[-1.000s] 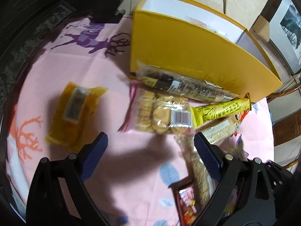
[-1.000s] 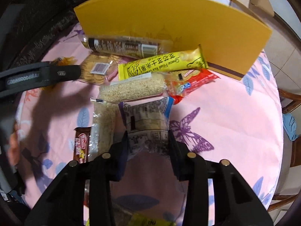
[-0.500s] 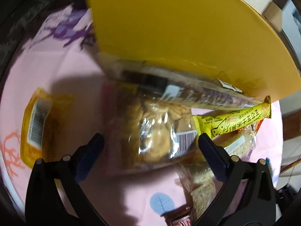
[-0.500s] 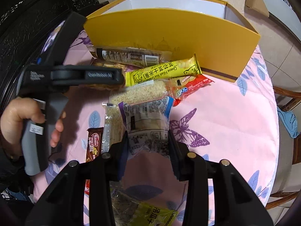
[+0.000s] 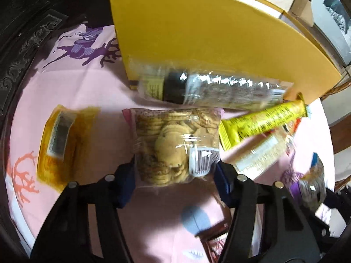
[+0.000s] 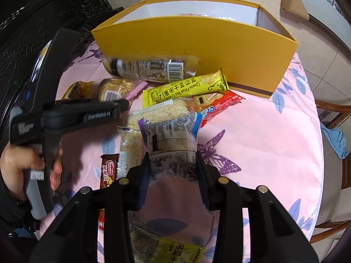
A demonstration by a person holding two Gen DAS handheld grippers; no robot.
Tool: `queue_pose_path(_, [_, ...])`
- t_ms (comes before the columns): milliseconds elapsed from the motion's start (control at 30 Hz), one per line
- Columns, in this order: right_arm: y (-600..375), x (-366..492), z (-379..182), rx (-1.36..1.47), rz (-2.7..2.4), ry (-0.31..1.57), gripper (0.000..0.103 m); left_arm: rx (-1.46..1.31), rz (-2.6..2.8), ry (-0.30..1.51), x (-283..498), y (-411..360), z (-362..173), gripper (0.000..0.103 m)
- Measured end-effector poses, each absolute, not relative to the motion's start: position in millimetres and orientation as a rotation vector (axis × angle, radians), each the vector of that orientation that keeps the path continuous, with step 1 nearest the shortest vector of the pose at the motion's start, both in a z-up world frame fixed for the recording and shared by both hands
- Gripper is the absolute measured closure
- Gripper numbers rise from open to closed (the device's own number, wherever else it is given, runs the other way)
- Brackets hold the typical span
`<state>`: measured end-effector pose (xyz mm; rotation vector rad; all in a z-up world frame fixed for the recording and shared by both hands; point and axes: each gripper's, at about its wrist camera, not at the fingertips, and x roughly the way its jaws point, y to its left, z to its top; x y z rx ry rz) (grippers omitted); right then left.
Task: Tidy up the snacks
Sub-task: 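Carry both packets over the box and open both tools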
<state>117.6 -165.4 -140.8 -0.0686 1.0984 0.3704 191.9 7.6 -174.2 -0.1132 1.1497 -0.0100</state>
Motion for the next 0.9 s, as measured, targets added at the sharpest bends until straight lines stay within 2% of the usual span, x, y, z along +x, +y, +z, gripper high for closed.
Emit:
queue_pose_path(367, [-168, 113, -118, -0.044, 0.371, 1.045, 0.063, -0.145, -0.102, 1.071, 142, 0, -122, 0.042])
queue_pose_path(900, [-186, 122, -74, -0.005, 0.317, 0.938, 0.063, -0.154, -0.096, 0.981, 139, -8, -69, 0.042])
